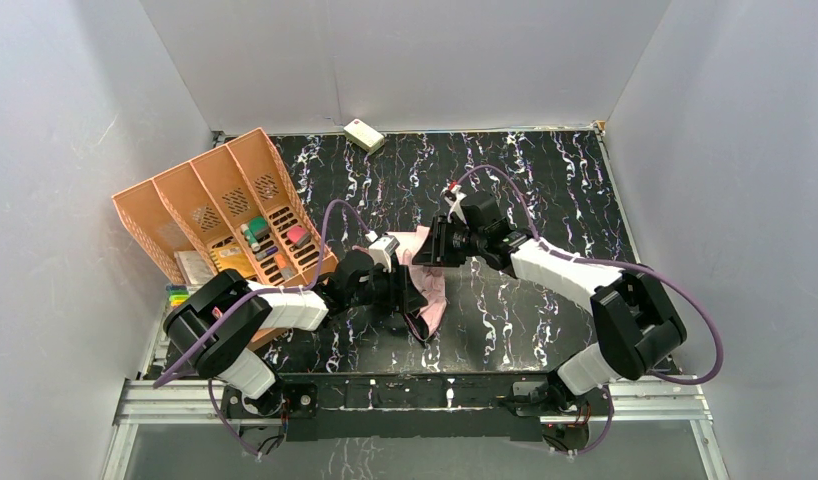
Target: Put away the umbrella
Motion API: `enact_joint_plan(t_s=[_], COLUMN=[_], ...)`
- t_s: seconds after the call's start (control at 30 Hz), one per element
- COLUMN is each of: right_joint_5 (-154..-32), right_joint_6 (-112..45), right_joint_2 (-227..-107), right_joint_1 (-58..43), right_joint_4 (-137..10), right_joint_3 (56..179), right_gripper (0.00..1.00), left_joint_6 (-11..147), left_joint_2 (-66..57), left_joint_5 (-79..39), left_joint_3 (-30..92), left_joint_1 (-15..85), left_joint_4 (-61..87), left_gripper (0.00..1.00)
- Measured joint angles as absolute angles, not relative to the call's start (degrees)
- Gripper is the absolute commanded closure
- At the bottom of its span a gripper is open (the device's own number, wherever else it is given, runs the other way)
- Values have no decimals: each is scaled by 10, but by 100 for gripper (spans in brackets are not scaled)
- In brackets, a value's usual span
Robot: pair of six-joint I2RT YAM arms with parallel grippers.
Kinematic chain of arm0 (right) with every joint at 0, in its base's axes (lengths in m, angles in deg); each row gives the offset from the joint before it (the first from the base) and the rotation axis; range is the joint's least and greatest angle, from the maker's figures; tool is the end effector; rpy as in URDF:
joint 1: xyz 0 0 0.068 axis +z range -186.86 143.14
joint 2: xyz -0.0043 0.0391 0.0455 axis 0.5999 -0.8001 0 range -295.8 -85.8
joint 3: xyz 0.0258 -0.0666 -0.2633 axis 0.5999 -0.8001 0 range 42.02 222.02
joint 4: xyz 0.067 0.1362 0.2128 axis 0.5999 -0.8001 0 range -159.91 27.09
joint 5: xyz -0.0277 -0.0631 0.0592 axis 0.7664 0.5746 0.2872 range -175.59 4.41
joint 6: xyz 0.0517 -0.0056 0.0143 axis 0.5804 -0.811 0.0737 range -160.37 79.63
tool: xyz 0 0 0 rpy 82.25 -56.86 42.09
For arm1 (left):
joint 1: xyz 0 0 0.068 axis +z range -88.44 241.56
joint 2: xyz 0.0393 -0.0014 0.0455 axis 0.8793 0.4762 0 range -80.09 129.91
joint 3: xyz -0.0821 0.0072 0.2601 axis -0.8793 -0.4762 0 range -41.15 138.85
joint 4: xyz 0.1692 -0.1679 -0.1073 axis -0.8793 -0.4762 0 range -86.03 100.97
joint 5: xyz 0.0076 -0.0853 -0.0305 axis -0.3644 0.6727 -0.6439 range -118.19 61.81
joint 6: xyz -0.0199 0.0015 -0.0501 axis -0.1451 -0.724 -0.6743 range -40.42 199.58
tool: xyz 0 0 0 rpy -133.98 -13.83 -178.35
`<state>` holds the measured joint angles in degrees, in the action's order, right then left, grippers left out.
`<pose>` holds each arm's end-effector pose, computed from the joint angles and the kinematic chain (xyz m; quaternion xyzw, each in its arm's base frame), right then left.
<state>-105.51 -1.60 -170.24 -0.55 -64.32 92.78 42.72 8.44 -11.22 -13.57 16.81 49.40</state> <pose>0.2501 0.1989 0.2286 -0.0611 0.8755 0.3984 0.2666 0.1946 -0.2075 0.1511 0.1384 0.8149 -0.4519 0.3356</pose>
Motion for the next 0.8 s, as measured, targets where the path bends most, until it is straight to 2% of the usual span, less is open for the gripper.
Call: enact_joint_plan(t_s=[0.13, 0.47, 0.8], right_joint_5=[-1070, -1114, -1128], right_joint_6=[-7, -4, -83], right_joint_2=[-1716, -1721, -1660], right_joint_1=[-9, -23, -26], right_joint_4=[-631, -588, -632], right_joint_3=[928, 900, 849], right_gripper=[66, 99, 100], left_joint_6=[428, 429, 429], left_joint_2=[84, 84, 84], left_joint_5=[-112, -109, -100], left_joint_3=[-136, -136, -137], left_joint_1=[168, 168, 168], left_joint_4=[494, 496, 503], left_gripper=[35, 32, 31])
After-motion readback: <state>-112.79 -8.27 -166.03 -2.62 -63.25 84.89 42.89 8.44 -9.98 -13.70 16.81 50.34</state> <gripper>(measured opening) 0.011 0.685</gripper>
